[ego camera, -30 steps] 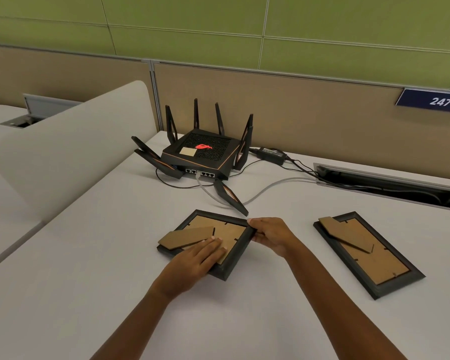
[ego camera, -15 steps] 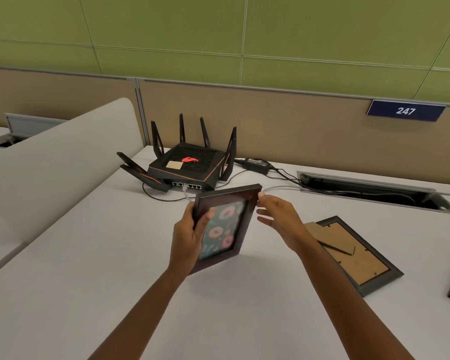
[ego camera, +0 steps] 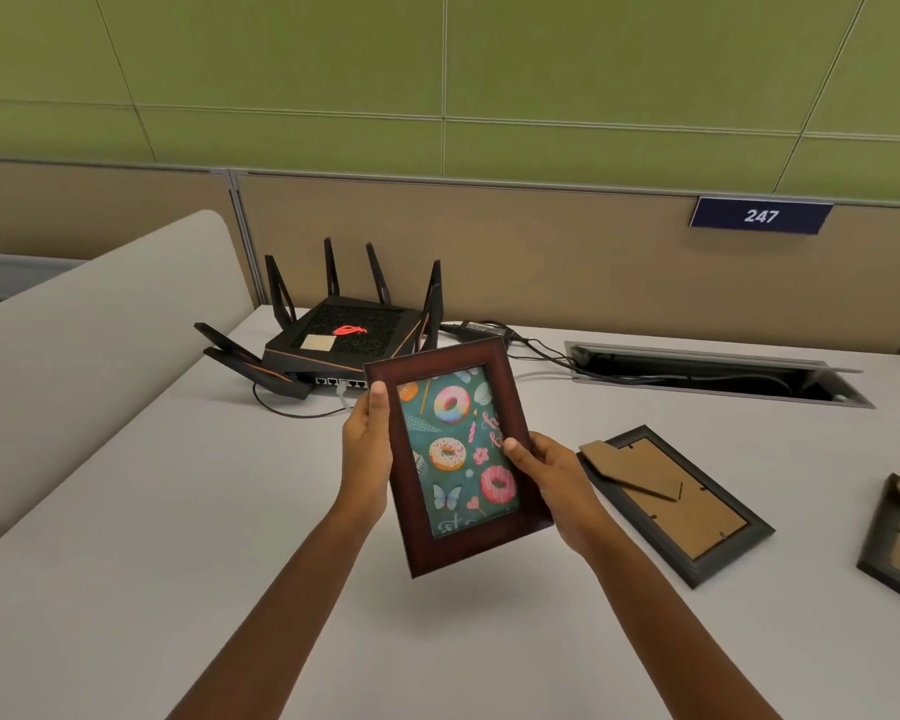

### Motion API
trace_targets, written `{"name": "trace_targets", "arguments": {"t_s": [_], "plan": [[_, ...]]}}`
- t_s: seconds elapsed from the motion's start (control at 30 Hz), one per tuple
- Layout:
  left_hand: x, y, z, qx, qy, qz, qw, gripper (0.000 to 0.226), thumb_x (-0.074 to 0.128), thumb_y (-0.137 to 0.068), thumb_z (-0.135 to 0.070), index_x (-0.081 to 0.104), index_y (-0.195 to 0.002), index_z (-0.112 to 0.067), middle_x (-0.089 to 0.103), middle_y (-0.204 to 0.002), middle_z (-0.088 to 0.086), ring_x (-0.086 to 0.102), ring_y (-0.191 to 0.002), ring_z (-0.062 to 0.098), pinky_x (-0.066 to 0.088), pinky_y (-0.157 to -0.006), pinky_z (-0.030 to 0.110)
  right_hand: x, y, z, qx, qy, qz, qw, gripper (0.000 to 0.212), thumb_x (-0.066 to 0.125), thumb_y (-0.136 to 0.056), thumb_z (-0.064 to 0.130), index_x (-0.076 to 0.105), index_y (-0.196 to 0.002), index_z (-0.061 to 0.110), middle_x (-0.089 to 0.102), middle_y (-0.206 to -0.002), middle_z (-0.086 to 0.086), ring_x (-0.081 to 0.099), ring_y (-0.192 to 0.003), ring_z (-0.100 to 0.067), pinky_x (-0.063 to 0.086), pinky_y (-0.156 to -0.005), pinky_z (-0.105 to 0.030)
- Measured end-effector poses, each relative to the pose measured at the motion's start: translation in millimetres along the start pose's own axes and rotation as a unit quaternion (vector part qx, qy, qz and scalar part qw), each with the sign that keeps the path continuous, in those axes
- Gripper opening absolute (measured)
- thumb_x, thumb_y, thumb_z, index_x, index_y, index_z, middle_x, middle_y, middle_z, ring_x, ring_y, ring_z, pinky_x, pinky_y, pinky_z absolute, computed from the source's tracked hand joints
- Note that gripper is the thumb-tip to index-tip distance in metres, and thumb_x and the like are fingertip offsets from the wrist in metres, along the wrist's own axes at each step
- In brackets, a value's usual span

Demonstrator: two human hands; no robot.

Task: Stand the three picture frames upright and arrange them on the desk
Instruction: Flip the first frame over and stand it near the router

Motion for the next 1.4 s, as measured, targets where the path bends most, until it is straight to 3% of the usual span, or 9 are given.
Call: {"name": "trace_targets", "arguments": {"t_s": [0.23, 0.43, 0.57, 0.7, 0.83, 1.0, 1.13, 1.23, 1.4], "plan": [[4.7, 8.5, 35.5, -0.122, -0.015, 0.041, 0.992, 0.049, 0.016, -0.094, -0.048, 0.058, -0.093, -0.022, 0.066, -0.092, 0.002, 0.064, -0.082, 0.018, 0.052, -0.074, 0.032, -13.2, 4.0, 1.1, -0.029, -0.035, -0.073, 0.996, 0.008, 0.055, -0.088, 0.028, 0.057, -0.092, 0.022, 0.069, -0.089, 0.0, 0.069, -0.078, -0.015, 0.059, -0.056, -0.021], [16.2, 26.2, 72.7, -0.228, 0.029, 0.158, 0.96, 0.056, 0.008, -0.09, -0.057, 0.058, -0.1, -0.033, 0.067, -0.104, -0.004, 0.067, -0.09, 0.013, 0.054, -0.078, 0.032, -20.9, 6.1, -0.7, -0.054, -0.039, -0.082, 0.994, 0.015, 0.052, -0.088, 0.027, 0.054, -0.102, 0.02, 0.068, -0.091, 0.003, 0.069, -0.077, -0.011, 0.059, -0.056, -0.018], [21.7, 20.3, 75.5, -0.242, 0.061, 0.147, 0.957, 0.056, 0.008, -0.091, -0.055, 0.058, -0.099, -0.031, 0.064, -0.108, 0.001, 0.063, -0.097, 0.022, 0.051, -0.083, 0.037, -22.4, 9.4, -8.7, -0.058, -0.047, -0.069, 0.995, 0.007, 0.05, -0.09, 0.024, 0.054, -0.094, 0.028, 0.068, -0.093, 0.003, 0.069, -0.081, -0.013, 0.059, -0.058, -0.019], [23.3, 8.4, 81.9, -0.245, 0.051, 0.145, 0.957, 0.061, 0.007, -0.089, -0.058, 0.061, -0.094, -0.031, 0.069, -0.093, -0.003, 0.068, -0.082, 0.015, 0.055, -0.071, 0.033, -21.2, 11.1, -17.7, -0.051, -0.064, -0.05, 0.995, 0.009, 0.048, -0.09, 0.022, 0.054, -0.095, 0.028, 0.068, -0.096, 0.004, 0.069, -0.082, -0.01, 0.059, -0.06, -0.019], [22.1, -1.9, 89.4, -0.25, 0.05, 0.136, 0.957, 0.061, 0.008, -0.089, -0.06, 0.061, -0.094, -0.03, 0.068, -0.095, 0.0, 0.067, -0.084, 0.017, 0.054, -0.072, 0.035, -21.3, 11.0, -25.7, -0.049, -0.076, -0.033, 0.995, 0.011, 0.048, -0.09, 0.022, 0.054, -0.097, 0.028, 0.068, -0.099, 0.005, 0.07, -0.082, -0.007, 0.058, -0.06, -0.018], [22.8, -6.9, 106.4, -0.277, 0.056, 0.12, 0.952, 0.07, 0.01, -0.087, -0.063, 0.059, -0.113, -0.019, 0.064, -0.112, 0.009, 0.061, -0.103, 0.03, 0.048, -0.091, 0.045, -22.2, 7.7, -44.2, -0.035, -0.082, -0.038, 0.995, 0.017, 0.047, -0.091, 0.02, 0.053, -0.106, 0.024, 0.066, -0.102, 0.006, 0.067, -0.09, -0.008, 0.058, -0.067, -0.018], [23.2, -7.9, 121.1, -0.29, 0.048, 0.125, 0.948, 0.069, 0.01, -0.087, -0.064, 0.061, -0.107, -0.021, 0.066, -0.104, 0.008, 0.065, -0.092, 0.024, 0.053, -0.077, 0.038, -23.5, 6.9, -61.8, -0.016, -0.083, -0.051, 0.995, 0.016, 0.046, -0.091, 0.022, 0.052, -0.104, 0.027, 0.065, -0.104, 0.006, 0.066, -0.094, -0.01, 0.059, -0.069, -0.019], [23.7, -10.7, 128.0, -0.287, 0.033, 0.136, 0.948, 0.068, 0.009, -0.088, -0.062, 0.062, -0.105, -0.022, 0.068, -0.097, 0.004, 0.068, -0.084, 0.017, 0.055, -0.07, 0.033, -24.3, 5.5, -69.5, -0.007, -0.092, -0.058, 0.994, 0.014, 0.045, -0.091, 0.022, 0.053, -0.1, 0.029, 0.065, -0.108, 0.0, 0.065, -0.1, -0.018, 0.059, -0.076, -0.028], [29.0, -13.9, 125.5, -0.284, 0.043, 0.152, 0.946, 0.066, 0.008, -0.088, -0.061, 0.066, -0.09, -0.028, 0.068, -0.1, 0.004, 0.071, -0.078, 0.013, 0.056, -0.071, 0.03, -25.5, 2.1, -69.5, -0.003, -0.099, -0.065, 0.993, 0.013, 0.045, -0.091, 0.022, 0.053, -0.1, 0.029, 0.064, -0.109, -0.001, 0.063, -0.103, -0.025, 0.058, -0.077, -0.031]]}}
Point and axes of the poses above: each hand's wrist, its own y-axis away from the middle knuckle, its own x-axis out of the palm, z = x × y, the point moved 5 cm from there along -y, towards the middle knuckle
